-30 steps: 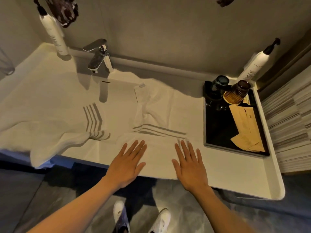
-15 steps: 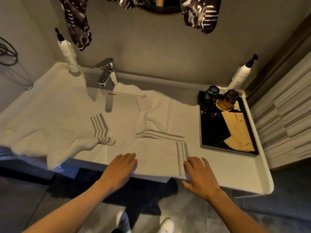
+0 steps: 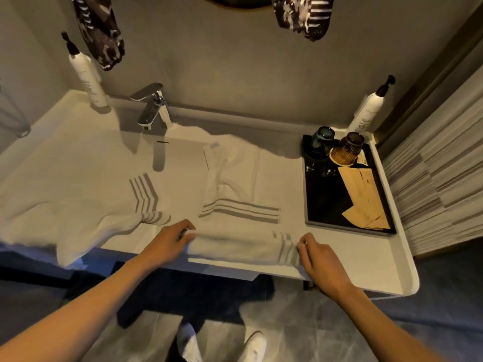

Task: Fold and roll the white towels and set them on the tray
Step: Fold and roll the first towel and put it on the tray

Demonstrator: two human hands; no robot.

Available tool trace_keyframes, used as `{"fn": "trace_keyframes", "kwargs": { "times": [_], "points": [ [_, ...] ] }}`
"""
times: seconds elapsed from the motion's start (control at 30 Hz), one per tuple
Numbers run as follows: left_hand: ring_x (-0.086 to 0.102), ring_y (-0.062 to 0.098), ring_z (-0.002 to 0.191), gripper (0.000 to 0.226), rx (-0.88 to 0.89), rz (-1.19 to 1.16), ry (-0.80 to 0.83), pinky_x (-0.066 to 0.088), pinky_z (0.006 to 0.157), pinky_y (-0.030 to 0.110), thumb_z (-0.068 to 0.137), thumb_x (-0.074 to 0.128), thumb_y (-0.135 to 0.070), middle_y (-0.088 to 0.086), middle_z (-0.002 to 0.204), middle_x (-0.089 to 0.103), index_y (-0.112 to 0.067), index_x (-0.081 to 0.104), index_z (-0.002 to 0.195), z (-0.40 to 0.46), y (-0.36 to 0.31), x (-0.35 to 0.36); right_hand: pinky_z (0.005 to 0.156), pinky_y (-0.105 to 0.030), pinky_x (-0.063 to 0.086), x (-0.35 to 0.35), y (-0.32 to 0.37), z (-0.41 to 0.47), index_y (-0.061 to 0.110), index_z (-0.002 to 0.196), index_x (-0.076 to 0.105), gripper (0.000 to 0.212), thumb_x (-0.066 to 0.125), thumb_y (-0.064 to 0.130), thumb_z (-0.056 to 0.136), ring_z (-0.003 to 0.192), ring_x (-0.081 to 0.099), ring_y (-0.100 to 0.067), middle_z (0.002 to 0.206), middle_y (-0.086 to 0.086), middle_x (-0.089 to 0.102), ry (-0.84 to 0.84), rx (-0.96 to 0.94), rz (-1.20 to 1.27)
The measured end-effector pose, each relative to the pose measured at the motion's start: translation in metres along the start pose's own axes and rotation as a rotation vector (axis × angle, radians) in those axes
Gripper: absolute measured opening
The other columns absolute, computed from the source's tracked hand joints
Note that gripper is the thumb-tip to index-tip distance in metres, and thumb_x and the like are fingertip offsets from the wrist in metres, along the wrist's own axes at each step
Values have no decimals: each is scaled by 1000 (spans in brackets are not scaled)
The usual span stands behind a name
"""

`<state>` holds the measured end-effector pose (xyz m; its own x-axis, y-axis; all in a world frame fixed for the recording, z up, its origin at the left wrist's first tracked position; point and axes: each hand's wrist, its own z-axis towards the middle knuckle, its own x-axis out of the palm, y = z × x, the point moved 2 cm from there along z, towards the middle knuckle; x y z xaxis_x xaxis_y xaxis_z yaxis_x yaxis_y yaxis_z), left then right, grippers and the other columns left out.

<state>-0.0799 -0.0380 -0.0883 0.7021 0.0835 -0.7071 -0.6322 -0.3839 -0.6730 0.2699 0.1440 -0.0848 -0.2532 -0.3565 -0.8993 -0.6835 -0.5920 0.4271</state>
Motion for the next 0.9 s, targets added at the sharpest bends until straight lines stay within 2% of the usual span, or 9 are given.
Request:
{"fn": "trace_keyframes", "kwargs": {
  "times": [0.13,0.27,0.33,0.4,0.47,0.57,0.7,0.8,0.9],
  "points": [
    [47,12,51,6,-111,0,-53,32,51,23,99,57,-24,4,58,55,-22,60,94,33,1,2,63,-32,48,1,-8,35,28,97,54,15,48,42,99,71,62,-18,81,1,66,-65,248,158],
    [58,17,63,17,-180,152,-141,41,56,31,93,63,-28,0,68,60,-16,62,105,40,-2,11,78,-37,45,20,-20,44,26,96,55,28,47,52,96,81,66,-23,89,0,70,-63,310,-69],
    [63,28,81,28,-85,488,-307,48,67,38,82,74,-25,6,90,66,-16,66,108,39,-17,18,84,-40,43,28,-22,42,23,99,57,34,46,56,95,86,65,-23,93,1,69,-132,335,-148],
    [64,32,85,34,183,627,-357,51,73,41,66,85,-18,9,100,69,-16,72,97,33,-47,35,84,-41,42,31,-18,42,21,103,56,36,46,55,95,90,64,-25,99,-2,67,-180,369,-143],
    [62,30,107,36,506,561,-236,47,96,45,73,78,-21,11,119,68,-14,71,108,21,-72,66,87,-42,43,32,-11,42,18,109,54,38,44,52,97,97,62,-28,108,-6,64,-177,402,-120],
    [26,26,149,52,473,526,-8,16,121,44,104,38,-35,8,160,31,-12,38,151,7,-74,105,89,-45,45,28,-3,39,13,120,51,49,38,55,97,105,59,-31,120,-11,58,-145,457,-115],
    [-1,20,154,67,344,585,115,-2,120,38,104,20,-50,1,166,-1,-15,6,159,2,-51,111,86,-48,46,28,-8,27,16,127,48,60,26,62,96,106,57,-32,121,-12,57,-38,406,-421],
    [-1,16,153,69,337,638,118,-3,121,35,103,22,-51,1,166,-2,-14,5,159,-2,-35,101,88,-48,45,24,-9,26,18,133,43,65,19,65,95,112,55,-33,128,-12,54,46,470,-478],
    [-4,17,153,70,250,634,118,-7,120,33,103,20,-53,3,166,-5,-14,2,159,-7,-30,94,88,-47,46,24,0,27,15,134,39,66,23,65,95,114,53,-34,131,-15,52,57,545,-344]
  ]
}}
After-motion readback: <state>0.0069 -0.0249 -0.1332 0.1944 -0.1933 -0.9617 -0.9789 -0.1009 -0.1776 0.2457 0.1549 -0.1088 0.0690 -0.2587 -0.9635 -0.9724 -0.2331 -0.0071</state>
